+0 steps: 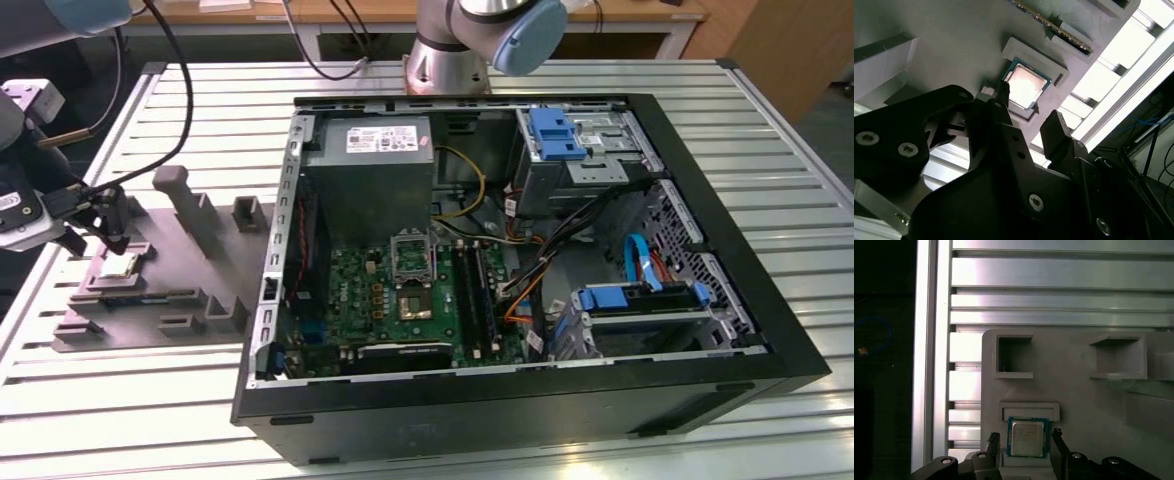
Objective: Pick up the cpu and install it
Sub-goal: 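Pick up the cpu and move it towards the insertion slot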
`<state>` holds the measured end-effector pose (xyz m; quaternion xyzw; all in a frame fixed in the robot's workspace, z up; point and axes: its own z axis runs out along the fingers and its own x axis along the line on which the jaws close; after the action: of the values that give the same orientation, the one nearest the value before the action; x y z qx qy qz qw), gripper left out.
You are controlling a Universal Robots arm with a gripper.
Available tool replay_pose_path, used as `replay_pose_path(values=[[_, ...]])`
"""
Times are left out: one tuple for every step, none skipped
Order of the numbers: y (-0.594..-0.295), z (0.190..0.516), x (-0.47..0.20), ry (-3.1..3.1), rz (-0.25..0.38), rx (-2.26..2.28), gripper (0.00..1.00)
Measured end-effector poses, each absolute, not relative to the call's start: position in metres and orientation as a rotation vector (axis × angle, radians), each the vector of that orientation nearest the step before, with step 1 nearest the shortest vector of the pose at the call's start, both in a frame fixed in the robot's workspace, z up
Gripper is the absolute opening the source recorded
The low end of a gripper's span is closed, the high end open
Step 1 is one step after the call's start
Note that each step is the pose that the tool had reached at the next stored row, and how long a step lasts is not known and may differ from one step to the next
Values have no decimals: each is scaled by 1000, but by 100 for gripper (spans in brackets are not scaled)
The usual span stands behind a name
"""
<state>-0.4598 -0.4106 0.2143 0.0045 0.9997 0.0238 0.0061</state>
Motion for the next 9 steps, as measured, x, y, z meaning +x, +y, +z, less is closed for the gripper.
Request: replay_pose_path(values=[[-411, 214, -460, 3128, 74, 14, 52], [-411, 214, -460, 3128, 75, 14, 52], [-411, 213, -460, 3128, 75, 14, 52], [-411, 213, -460, 3128, 75, 14, 52], [-411, 212, -460, 3128, 74, 14, 52], [-411, 211, -460, 3128, 74, 14, 52], [-411, 210, -460, 3128, 74, 14, 52], [-411, 209, -460, 3128, 74, 14, 52], [-411, 207, -460, 3128, 74, 14, 52]])
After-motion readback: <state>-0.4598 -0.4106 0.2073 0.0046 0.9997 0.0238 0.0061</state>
